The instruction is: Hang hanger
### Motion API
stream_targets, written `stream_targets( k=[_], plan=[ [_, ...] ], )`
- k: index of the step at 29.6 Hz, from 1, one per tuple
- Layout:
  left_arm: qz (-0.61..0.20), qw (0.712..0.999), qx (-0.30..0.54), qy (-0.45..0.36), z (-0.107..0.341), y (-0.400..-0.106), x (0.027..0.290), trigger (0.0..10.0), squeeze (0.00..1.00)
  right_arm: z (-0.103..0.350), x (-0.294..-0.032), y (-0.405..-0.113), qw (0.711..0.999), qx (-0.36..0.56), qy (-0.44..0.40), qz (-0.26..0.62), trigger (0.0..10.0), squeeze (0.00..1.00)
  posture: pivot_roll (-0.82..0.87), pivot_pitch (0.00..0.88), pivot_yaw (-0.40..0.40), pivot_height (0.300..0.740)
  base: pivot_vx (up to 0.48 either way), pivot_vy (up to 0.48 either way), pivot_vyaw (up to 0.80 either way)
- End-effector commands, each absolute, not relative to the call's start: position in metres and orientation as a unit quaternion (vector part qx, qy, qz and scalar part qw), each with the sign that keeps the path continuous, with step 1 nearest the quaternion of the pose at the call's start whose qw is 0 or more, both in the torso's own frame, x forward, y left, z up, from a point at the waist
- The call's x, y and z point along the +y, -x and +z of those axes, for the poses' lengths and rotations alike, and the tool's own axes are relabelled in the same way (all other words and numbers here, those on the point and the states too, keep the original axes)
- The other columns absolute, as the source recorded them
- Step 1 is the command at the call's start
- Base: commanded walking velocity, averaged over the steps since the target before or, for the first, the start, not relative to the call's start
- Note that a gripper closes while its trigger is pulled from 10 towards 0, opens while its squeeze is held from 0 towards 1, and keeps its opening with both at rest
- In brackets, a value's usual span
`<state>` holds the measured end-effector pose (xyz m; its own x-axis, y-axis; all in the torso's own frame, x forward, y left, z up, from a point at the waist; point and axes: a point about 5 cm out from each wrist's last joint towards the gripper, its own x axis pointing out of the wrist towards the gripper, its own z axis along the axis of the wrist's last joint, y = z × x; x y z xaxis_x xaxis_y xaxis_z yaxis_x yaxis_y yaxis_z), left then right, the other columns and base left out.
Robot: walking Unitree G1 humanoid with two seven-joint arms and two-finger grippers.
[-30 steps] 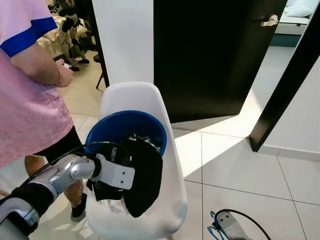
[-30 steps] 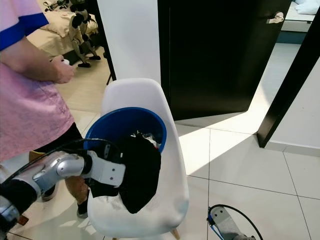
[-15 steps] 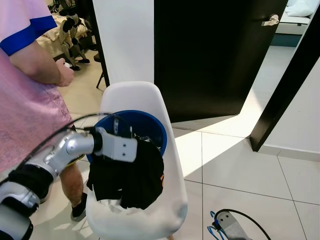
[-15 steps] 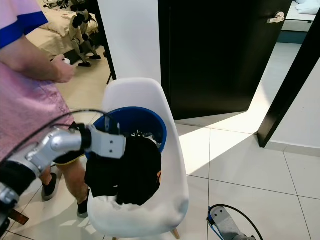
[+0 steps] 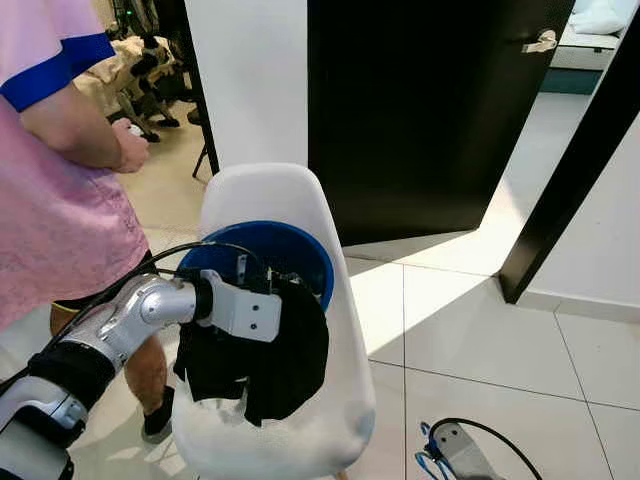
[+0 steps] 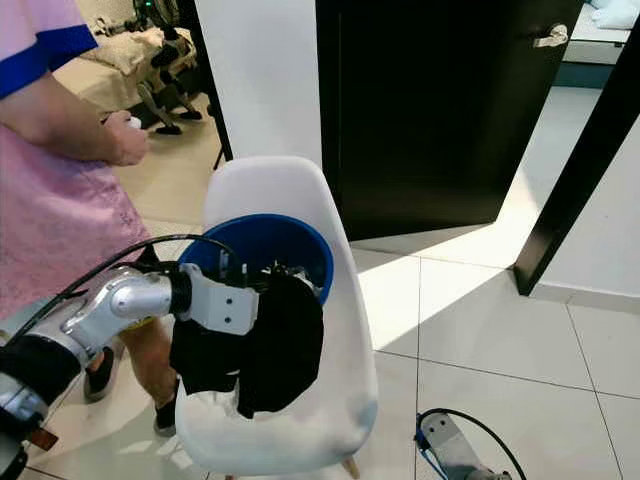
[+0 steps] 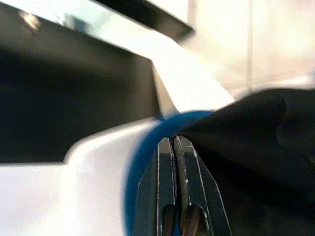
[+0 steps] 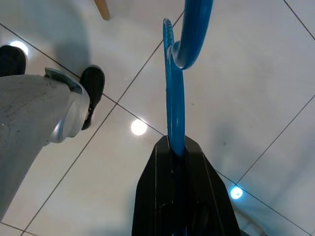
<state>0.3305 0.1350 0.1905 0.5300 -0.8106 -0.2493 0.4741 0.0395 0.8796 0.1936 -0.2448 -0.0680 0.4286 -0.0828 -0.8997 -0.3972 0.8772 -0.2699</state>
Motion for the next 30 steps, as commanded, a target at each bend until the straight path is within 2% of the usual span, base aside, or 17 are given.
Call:
stream_targets(
  k=[1,2,3,6,7,9,13,14,16,20,21,23,24,25,27,28,30],
  plan=[
    [-0.431,0.72,-0.174,-0.515,0.208,-0.336,0.141,2.4,0.0,-0.069,-0.244,-0.193,0.813,0.526,0.23,0.1,10.0,0.0,-0.06,0.059,0.014,0.74,0.0,0.0,0.0],
    [-0.39,0.735,-0.18,-0.524,0.224,-0.345,0.153,1.6,0.0,-0.069,-0.244,-0.193,0.813,0.526,0.229,0.099,10.0,0.0,-0.06,0.059,0.016,0.74,0.0,0.0,0.0],
    [-0.39,0.735,-0.18,-0.524,0.224,-0.345,0.153,1.6,0.0,-0.069,-0.244,-0.193,0.813,0.526,0.229,0.099,10.0,0.0,-0.06,0.059,0.016,0.74,0.0,0.0,0.0],
    [-0.262,0.772,-0.17,-0.554,0.263,-0.361,0.2,0.7,0.0,-0.069,-0.244,-0.193,0.814,0.525,0.228,0.099,10.0,0.0,-0.06,0.058,0.018,0.74,0.0,0.0,0.0],
    [-0.262,0.772,-0.17,-0.554,0.263,-0.361,0.2,0.7,0.0,-0.069,-0.244,-0.193,0.814,0.525,0.228,0.099,10.0,0.0,-0.06,0.058,0.018,0.74,0.0,0.0,0.0],
    [-0.182,0.789,-0.157,-0.566,0.284,-0.36,0.236,1.2,0.0,-0.068,-0.244,-0.193,0.814,0.524,0.228,0.098,10.0,0.0,-0.05,0.056,0.015,0.74,0.0,0.0,0.0],
    [-0.158,0.795,-0.154,-0.565,0.292,-0.356,0.248,1.3,0.0,-0.068,-0.244,-0.194,0.814,0.524,0.228,0.098,10.0,0.0,-0.05,0.055,0.014,0.74,0.0,0.0,0.0],
    [-0.153,0.804,-0.152,-0.554,0.299,-0.348,0.257,2.3,0.0,-0.068,-0.244,-0.194,0.814,0.524,0.229,0.099,10.0,0.0,-0.05,0.052,0.008,0.74,0.0,0.0,0.0],
    [-0.157,0.81,-0.151,-0.544,0.304,-0.341,0.262,2.7,0.0,-0.068,-0.244,-0.194,0.814,0.524,0.23,0.1,10.0,0.0,-0.05,0.052,0.007,0.74,0.0,0.0,0.0],
    [-0.181,0.825,-0.154,-0.513,0.314,-0.326,0.265,2.2,0.0,-0.067,-0.245,-0.195,0.813,0.525,0.232,0.102,10.0,0.0,-0.04,0.049,0.0,0.74,0.0,0.0,0.0],
    [-0.197,0.826,-0.161,-0.502,0.316,-0.322,0.262,2.7,0.0,-0.067,-0.245,-0.195,0.813,0.525,0.232,0.102,10.0,0.0,-0.04,0.049,0.0,0.74,0.0,0.0,0.0],
    [-0.222,0.832,-0.17,-0.48,0.317,-0.317,0.255,2.5,0.0,-0.067,-0.245,-0.195,0.812,0.525,0.233,0.102,10.0,0.0,-0.04,0.048,-0.002,0.74,0.0,0.0,0.0],
    [-0.281,0.833,-0.173,-0.444,0.313,-0.309,0.24,2.9,0.0,-0.067,-0.245,-0.195,0.812,0.525,0.234,0.103,10.0,0.0,-0.04,0.046,-0.001,0.74,0.0,0.0,0.0],
    [-0.281,0.833,-0.173,-0.444,0.313,-0.309,0.24,2.9,0.0,-0.067,-0.245,-0.195,0.812,0.525,0.234,0.103,10.0,0.0,-0.04,0.046,-0.001,0.74,0.0,0.0,0.0],
    [-0.403,0.814,-0.151,-0.391,0.298,-0.288,0.212,3.3,0.0,-0.067,-0.245,-0.194,0.812,0.525,0.234,0.103,10.0,0.0,-0.04,0.046,0.002,0.74,0.0,0.0,0.0],
    [-0.465,0.796,-0.125,-0.366,0.288,-0.275,0.201,2.9,0.0,-0.067,-0.245,-0.194,0.812,0.525,0.233,0.103,10.0,0.0,-0.05,0.044,0.006,0.74,0.0,0.0,0.0],
    [-0.499,0.785,-0.107,-0.352,0.281,-0.267,0.195,2.9,0.0,-0.068,-0.245,-0.194,0.812,0.525,0.233,0.102,10.0,0.0,-0.05,0.044,0.006,0.74,0.0,0.0,0.0]
  ],
)
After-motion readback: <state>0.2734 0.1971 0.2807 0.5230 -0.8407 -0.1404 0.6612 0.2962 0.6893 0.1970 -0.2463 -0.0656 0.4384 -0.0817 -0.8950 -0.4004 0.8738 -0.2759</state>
